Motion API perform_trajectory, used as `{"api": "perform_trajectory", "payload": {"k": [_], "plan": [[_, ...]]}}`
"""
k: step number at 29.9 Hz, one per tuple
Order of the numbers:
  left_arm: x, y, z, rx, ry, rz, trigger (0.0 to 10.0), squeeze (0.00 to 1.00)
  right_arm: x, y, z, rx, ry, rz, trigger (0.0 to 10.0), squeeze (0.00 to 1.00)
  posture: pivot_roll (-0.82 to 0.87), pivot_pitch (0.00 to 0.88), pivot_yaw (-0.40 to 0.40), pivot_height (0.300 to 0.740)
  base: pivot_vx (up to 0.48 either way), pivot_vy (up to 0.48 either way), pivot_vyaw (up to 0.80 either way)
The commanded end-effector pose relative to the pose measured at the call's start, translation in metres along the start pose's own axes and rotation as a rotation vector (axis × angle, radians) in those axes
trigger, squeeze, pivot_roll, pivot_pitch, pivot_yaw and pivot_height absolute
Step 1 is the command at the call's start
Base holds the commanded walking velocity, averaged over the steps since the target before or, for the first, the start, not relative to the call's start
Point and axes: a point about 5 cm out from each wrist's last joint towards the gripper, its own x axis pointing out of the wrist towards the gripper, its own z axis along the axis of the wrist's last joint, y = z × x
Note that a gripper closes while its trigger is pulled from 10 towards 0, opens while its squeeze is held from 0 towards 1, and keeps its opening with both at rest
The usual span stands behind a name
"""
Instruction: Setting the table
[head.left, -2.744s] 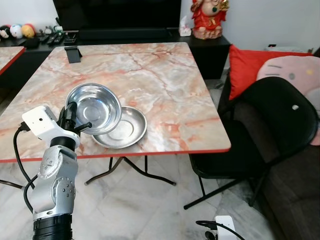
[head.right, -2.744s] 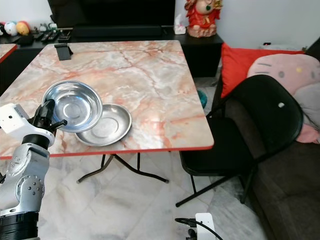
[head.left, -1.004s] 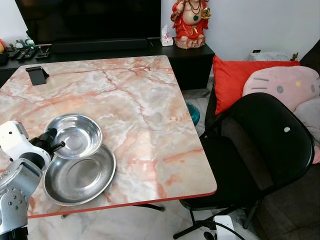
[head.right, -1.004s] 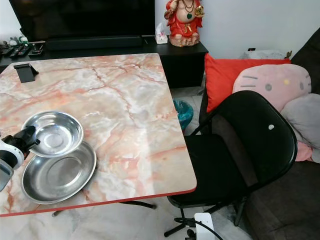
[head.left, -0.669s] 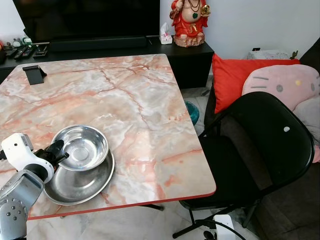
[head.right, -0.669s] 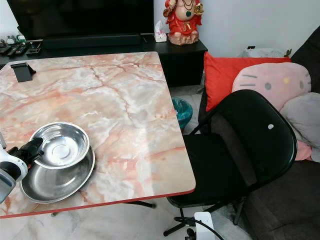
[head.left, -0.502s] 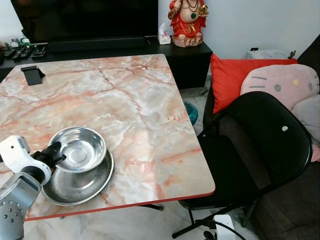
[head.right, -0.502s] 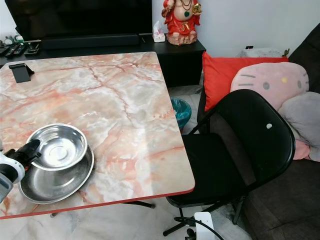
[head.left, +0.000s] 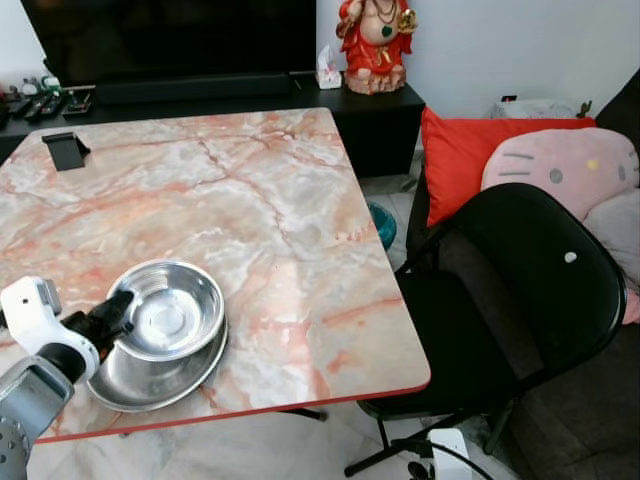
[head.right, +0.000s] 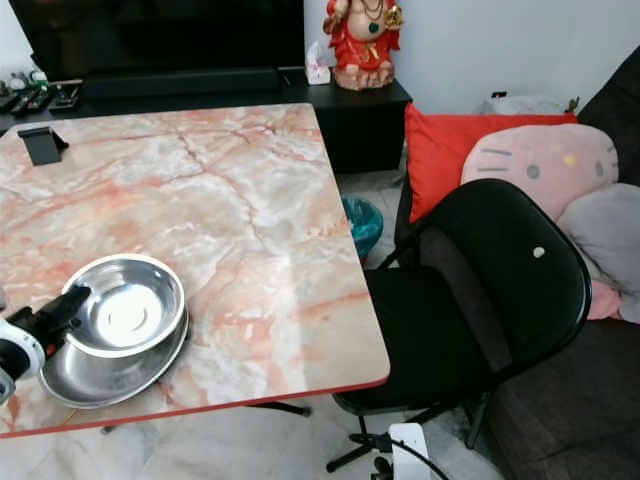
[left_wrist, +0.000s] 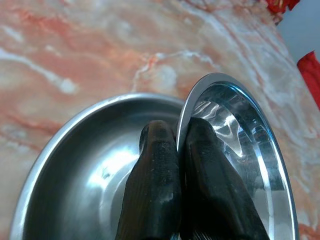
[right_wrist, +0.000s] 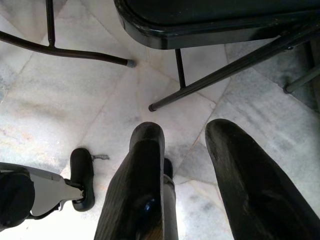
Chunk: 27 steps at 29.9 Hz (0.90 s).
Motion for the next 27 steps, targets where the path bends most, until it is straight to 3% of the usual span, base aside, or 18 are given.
{"api": "perform_trajectory", "payload": {"k": [1,20,23,25,27], "plan": [[-0.0018,0.0016,-0.0021,-0.01,0.007,-0.004,10.0,0.0,0.0002,0.0011,-0.0007,-0.003,0.009,0.003,10.0,0.0,-0.03,0.0,0.021,0.74,0.0,0.0,0.0],[-0.0012,0.0096,-0.0055,0.005,0.008,0.051,10.0,0.0,0.0002,0.0007,-0.0003,-0.004,0.008,0.005,10.0,0.0,-0.02,0.0,0.016,0.74,0.0,0.0,0.0],[-0.0012,0.0095,-0.0049,0.023,0.006,0.054,10.0,0.07,0.0002,0.0005,-0.0003,-0.006,0.009,0.006,10.0,0.0,-0.02,0.0,0.013,0.74,0.0,0.0,0.0],[-0.0009,0.0092,-0.0051,0.017,0.004,0.054,10.0,0.8,0.0002,0.0004,-0.0001,-0.007,0.009,0.007,10.0,0.0,-0.02,0.0,0.011,0.74,0.0,0.0,0.0],[-0.0008,0.0091,-0.0052,0.02,0.004,0.054,10.0,0.8,0.0003,0.0004,0.0,-0.008,0.009,0.007,10.0,0.0,-0.02,0.0,0.011,0.74,0.0,0.0,0.0]]}}
